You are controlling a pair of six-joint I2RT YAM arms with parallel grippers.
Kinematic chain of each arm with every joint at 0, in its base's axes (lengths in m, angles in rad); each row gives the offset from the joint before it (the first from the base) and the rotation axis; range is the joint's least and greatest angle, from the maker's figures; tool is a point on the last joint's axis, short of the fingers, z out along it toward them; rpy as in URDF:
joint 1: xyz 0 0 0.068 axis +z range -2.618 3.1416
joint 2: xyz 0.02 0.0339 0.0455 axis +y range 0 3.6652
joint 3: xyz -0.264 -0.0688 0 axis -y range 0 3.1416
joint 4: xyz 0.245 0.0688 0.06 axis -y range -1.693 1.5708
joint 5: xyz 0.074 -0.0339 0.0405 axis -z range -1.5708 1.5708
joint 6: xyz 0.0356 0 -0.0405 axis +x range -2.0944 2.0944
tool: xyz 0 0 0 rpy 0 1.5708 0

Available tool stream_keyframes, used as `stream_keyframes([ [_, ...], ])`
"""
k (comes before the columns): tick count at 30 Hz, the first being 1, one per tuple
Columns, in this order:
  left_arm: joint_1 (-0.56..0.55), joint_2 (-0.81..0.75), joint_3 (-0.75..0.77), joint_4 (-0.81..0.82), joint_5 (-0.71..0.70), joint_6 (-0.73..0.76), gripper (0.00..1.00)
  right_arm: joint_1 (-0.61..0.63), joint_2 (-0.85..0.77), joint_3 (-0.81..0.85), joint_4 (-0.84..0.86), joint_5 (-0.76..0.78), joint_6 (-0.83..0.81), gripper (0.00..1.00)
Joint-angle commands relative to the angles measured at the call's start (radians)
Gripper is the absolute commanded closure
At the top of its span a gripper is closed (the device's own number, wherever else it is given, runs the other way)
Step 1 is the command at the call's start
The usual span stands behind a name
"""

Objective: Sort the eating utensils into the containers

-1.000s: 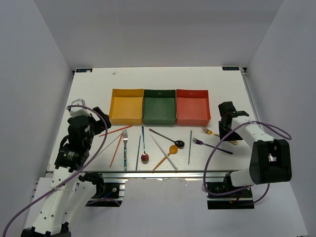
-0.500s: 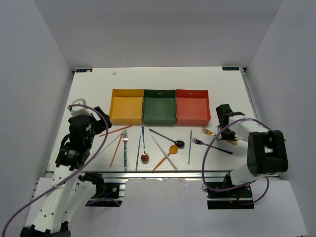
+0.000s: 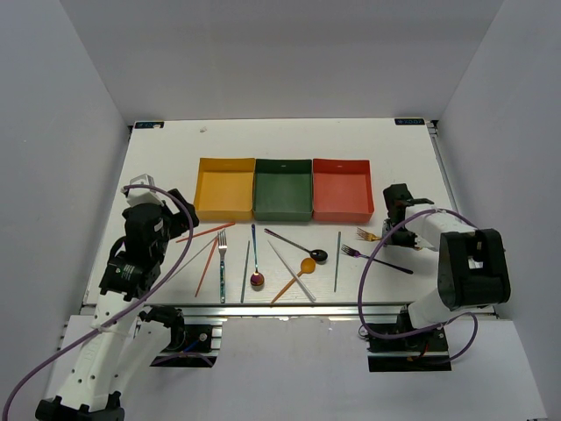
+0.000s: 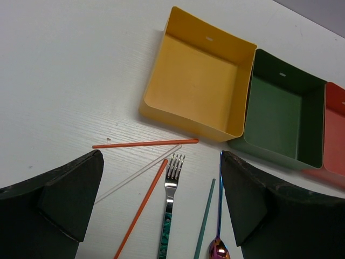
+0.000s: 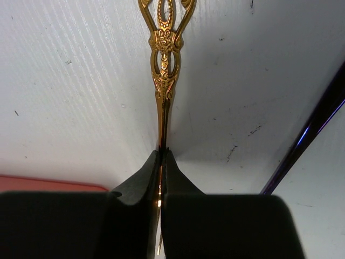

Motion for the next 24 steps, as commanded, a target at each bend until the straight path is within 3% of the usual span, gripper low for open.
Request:
stream_keyframes([
  [1, -0.003, -0.001, 0.007, -0.001, -0.017, -0.005, 0.02, -0.003, 0.006, -0.035, -0.040, 0.001, 0.036, 1.00],
  [7, -0.003, 0.002, 0.007, -0.001, -0.022, -0.007, 0.02, -0.003, -0.047, -0.017, -0.063, -0.007, 0.013, 1.00],
  [15, -0.005, 0.010, 0.008, -0.004, -0.025, -0.008, 0.02, -0.001, -0.270, -0.032, -0.027, 0.013, -0.070, 1.00],
  [20, -0.005, 0.013, 0.008, -0.005, -0.029, -0.010, 0.02, 0.008, -0.366, 0.015, 0.054, 0.012, -0.292, 1.00],
  [23, -0.003, 0.014, 0.008, -0.003, -0.031, -0.010, 0.02, 0.020, -0.345, 0.080, 0.275, -0.070, -0.525, 1.00],
  [24, -0.005, 0.017, 0.007, -0.003, -0.031, -0.010, 0.02, 0.026, -0.269, 0.176, 0.323, -0.111, -0.585, 1.00],
])
